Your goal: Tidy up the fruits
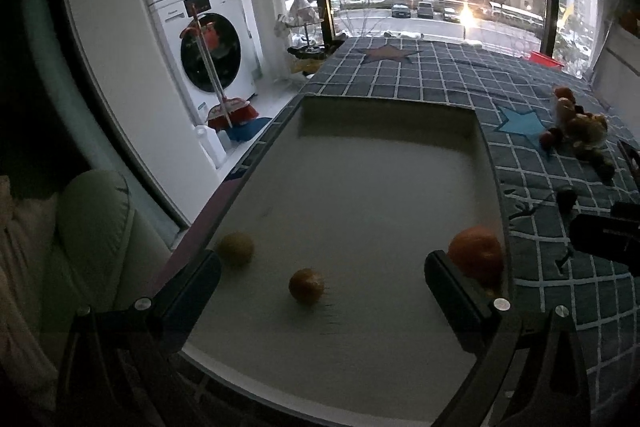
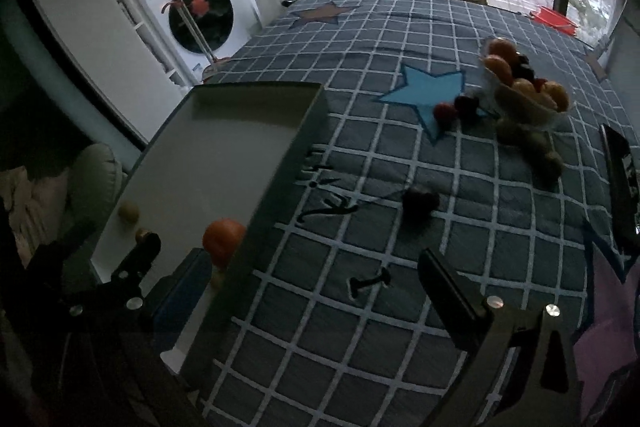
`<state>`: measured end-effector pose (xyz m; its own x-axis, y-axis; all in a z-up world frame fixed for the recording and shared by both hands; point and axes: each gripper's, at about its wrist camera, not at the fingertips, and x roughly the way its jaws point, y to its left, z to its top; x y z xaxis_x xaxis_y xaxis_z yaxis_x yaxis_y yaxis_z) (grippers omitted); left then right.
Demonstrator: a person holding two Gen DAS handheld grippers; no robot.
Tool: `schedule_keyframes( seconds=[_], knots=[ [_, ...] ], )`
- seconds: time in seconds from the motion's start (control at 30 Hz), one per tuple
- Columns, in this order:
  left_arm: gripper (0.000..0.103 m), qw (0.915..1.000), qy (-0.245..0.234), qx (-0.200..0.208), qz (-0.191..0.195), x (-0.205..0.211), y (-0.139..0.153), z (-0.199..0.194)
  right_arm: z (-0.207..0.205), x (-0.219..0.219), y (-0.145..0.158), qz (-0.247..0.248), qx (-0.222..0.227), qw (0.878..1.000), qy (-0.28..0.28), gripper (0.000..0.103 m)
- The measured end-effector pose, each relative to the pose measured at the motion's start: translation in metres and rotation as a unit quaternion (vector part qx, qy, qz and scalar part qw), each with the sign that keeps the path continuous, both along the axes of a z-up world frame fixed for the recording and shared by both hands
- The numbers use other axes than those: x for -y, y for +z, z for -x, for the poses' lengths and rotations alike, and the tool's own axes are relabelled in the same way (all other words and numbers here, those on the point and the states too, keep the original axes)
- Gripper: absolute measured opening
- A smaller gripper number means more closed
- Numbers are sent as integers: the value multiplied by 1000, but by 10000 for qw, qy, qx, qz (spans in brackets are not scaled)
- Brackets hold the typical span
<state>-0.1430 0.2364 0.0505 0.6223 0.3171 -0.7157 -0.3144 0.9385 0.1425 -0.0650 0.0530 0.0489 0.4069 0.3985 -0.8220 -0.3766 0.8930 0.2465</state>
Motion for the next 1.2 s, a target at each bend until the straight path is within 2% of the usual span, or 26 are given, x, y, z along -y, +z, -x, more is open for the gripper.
schedule_keyframes(
  seconds=[0.3,0.67,0.83,1.0,1.2],
  knots=[
    [102,9999,-46,37,-85,10,9,0,10,7,5,23,105,9999,24,103],
    [102,9999,41,64,-151,8,15,5,29,-4,18,249,476,9983,229,103],
    [102,9987,476,179,-7,-16,27,14,52,-25,36,689,1081,9908,444,103],
    [102,9924,1188,97,-299,-43,28,31,84,-69,60,1065,1809,9729,966,103],
    [102,9825,1839,80,-284,-74,19,70,102,-111,67,1036,1980,9650,1375,103]
  ],
)
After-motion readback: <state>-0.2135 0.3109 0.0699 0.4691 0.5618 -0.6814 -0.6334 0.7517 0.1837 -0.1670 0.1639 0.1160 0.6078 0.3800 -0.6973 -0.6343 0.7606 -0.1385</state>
